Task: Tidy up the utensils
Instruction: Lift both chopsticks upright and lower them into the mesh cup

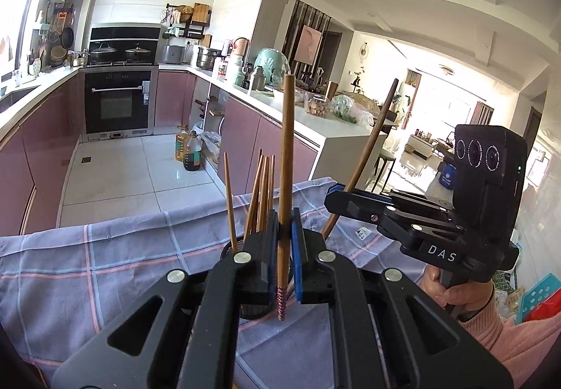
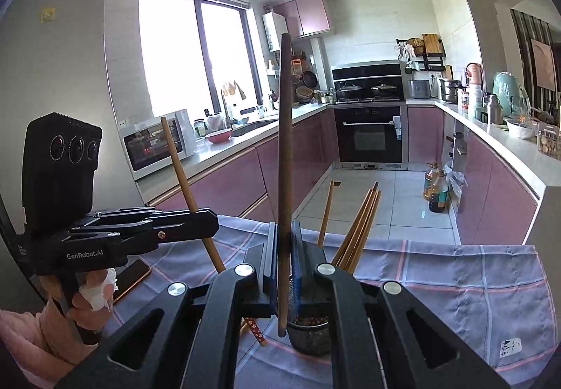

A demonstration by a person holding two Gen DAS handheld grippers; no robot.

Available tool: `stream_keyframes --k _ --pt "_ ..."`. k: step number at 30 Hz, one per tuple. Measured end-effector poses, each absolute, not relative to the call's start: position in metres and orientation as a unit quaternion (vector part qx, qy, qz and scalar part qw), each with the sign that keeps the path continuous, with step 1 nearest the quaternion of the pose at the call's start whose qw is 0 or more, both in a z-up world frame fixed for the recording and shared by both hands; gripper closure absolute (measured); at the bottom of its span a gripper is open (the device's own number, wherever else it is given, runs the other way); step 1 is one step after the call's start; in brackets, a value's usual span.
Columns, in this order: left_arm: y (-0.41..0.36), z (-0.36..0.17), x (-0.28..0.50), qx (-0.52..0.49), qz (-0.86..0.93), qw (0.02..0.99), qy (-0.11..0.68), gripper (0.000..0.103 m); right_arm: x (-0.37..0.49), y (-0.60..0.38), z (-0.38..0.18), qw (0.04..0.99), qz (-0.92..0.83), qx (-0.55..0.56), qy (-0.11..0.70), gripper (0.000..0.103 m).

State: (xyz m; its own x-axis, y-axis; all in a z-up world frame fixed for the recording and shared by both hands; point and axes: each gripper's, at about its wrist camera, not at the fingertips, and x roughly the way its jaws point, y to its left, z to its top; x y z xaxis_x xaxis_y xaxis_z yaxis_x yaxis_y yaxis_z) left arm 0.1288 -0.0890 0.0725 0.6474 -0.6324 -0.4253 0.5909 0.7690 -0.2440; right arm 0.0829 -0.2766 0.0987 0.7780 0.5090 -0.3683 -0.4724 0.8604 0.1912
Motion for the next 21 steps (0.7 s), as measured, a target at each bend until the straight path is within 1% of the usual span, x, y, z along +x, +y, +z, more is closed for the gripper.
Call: stream_keyframes --k 9,21 --pt "-0.095 0.083 0.133 -0.038 -0.336 0.910 0.240 0.095 0.091 -0.272 0.104 0.944 0.257 0.041 0.203 0.097" --pt "-0.095 0.083 0.136 -0.046 -0.327 0.913 0.239 0.095 0.094 -0.272 0.104 0.944 0.255 0.041 0.205 0.097"
